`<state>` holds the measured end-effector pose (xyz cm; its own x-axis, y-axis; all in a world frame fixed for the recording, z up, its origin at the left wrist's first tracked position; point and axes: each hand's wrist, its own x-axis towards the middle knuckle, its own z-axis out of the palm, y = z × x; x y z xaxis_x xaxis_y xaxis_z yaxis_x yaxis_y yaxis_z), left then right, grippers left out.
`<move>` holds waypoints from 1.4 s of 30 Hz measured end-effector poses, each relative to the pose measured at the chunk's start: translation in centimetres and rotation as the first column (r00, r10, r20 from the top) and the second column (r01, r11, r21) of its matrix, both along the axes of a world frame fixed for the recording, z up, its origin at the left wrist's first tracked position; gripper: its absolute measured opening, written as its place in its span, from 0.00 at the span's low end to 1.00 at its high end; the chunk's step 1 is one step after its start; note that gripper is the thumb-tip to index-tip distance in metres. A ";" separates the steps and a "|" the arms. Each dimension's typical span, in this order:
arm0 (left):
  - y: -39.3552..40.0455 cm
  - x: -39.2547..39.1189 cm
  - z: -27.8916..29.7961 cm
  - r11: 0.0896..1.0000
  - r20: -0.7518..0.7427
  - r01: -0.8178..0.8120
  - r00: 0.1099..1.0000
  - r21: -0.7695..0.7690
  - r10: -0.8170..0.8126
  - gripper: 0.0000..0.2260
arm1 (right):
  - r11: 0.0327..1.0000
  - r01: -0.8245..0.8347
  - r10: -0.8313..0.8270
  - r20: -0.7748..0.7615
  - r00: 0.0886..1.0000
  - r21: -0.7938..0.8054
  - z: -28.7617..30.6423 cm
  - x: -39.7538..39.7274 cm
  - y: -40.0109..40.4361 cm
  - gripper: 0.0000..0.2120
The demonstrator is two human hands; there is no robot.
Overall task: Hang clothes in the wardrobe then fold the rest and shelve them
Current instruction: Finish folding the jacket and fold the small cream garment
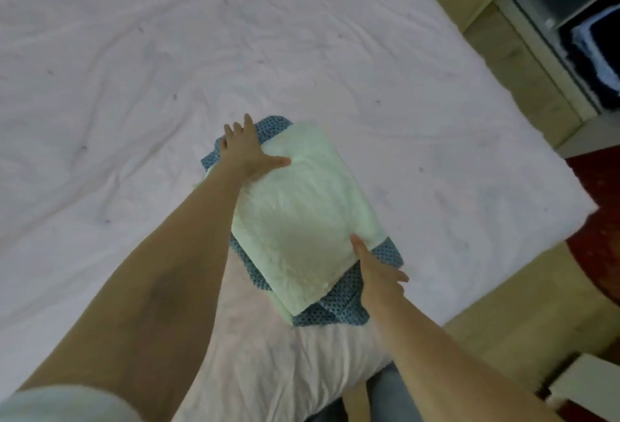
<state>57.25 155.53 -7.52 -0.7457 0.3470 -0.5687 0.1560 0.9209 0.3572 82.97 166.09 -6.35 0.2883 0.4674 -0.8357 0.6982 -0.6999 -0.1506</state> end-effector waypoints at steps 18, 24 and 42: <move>1.4 -2.2 -3.6 0.940 0.033 0.228 0.973 -0.254 -0.227 0.54 | 0.963 0.108 -0.208 -0.429 0.879 -0.247 -4.2 -0.3 -0.6 0.34; 1.7 -3.1 -3.0 0.985 0.294 0.023 0.955 -0.171 0.029 0.62 | 0.968 0.115 -0.201 -0.416 0.887 -0.221 -5.2 0.0 0.2 0.35; 0.2 2.9 -1.9 0.967 0.643 -0.255 0.744 0.023 0.181 0.32 | 0.943 -0.254 0.139 -0.439 0.888 -0.217 -2.8 1.5 7.6 0.32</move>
<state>60.18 155.69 -9.46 -0.2926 0.3029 -0.9070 -0.3392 0.8539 0.3946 84.44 173.74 -9.12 -0.1839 0.2265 -0.9565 0.7400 -0.6086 -0.2864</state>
